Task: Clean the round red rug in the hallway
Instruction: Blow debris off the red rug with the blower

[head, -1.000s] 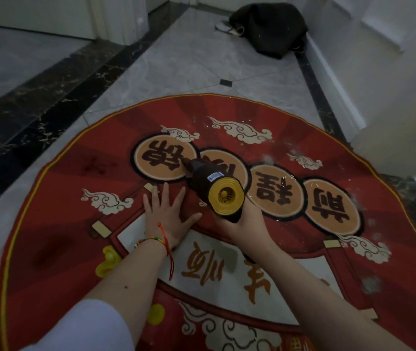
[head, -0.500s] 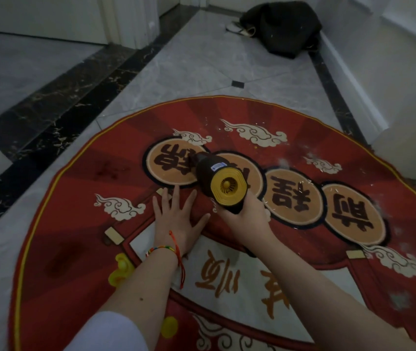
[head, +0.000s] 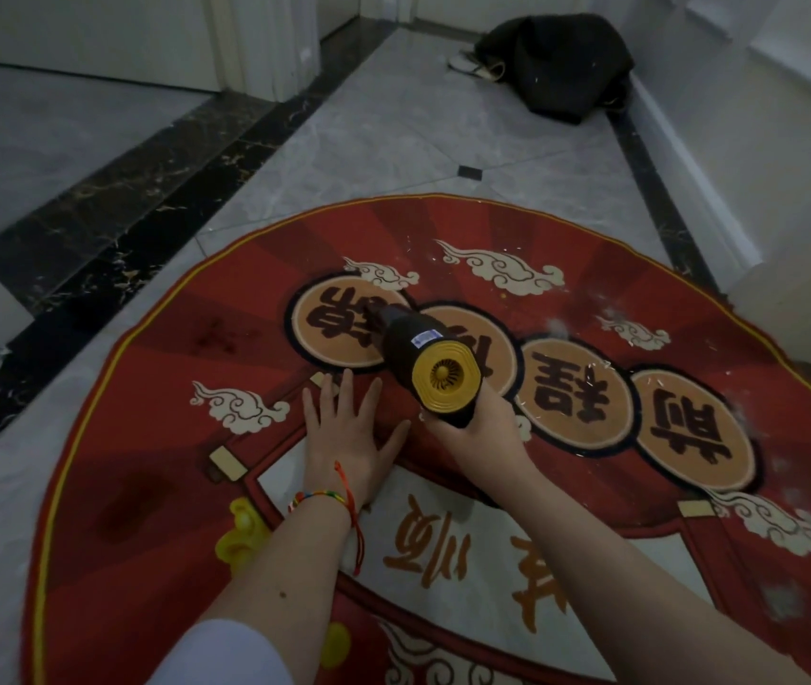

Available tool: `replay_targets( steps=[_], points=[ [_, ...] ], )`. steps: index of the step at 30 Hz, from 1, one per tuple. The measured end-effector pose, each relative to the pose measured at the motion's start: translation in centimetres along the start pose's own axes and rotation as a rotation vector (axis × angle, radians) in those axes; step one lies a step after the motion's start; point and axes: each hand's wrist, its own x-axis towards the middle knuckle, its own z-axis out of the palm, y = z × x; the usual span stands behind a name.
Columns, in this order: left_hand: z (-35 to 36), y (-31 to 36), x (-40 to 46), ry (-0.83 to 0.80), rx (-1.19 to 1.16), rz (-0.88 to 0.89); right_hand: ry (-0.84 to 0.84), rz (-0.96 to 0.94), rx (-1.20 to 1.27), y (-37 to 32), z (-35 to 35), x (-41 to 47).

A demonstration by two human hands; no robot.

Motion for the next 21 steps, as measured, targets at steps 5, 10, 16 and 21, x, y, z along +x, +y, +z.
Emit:
replay_targets(
  steps=[5,10,16,21],
  points=[
    [0.4,-0.2,0.1,0.063,-0.064,0.018,0.006,0.051,0.063,-1.6,1.3,2.4],
    [0.5,-0.2,0.1,0.098,-0.047,0.004,-0.004,0.049,0.065,-1.6,1.1,2.2],
    [0.0,-1.4,-0.1,0.080,-0.006,-0.170,-0.073,-0.080,0.001,-0.9,0.0,-1.0],
    [-0.7,-2.9,-0.3,0.136,-0.032,-0.228,-0.145,-0.138,0.033,-2.8,0.8,-1.3]
  ],
)
